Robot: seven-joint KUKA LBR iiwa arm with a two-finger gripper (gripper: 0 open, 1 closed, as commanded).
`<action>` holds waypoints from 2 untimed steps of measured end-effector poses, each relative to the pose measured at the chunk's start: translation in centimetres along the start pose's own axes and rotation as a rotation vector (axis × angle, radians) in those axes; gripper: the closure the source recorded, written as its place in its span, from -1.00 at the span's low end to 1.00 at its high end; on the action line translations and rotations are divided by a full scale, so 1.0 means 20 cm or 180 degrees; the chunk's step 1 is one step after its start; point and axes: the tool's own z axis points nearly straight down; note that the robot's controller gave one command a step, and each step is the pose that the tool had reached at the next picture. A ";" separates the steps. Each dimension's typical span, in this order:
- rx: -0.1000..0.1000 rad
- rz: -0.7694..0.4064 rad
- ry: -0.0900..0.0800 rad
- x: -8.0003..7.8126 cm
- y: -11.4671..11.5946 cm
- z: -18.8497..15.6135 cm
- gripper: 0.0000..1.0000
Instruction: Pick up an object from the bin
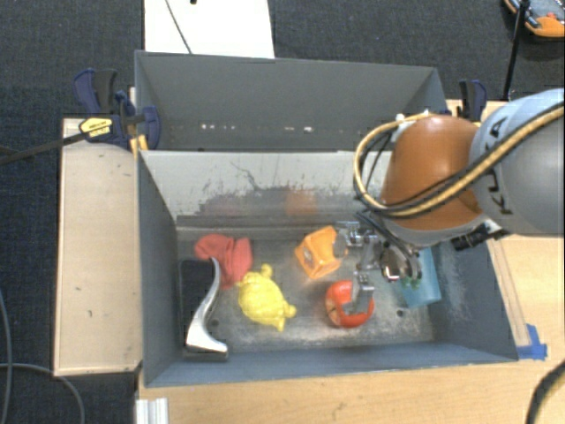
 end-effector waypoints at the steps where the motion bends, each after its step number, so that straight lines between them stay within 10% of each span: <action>1: -0.0001 0.0003 -0.0027 -0.01 0.00 -0.02 -1.00; 2: -0.0003 0.0007 -0.0038 0.13 -0.08 0.33 -1.00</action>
Offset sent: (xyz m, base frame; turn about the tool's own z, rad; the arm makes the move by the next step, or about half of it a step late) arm -0.0361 -0.0225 -0.0876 -0.0004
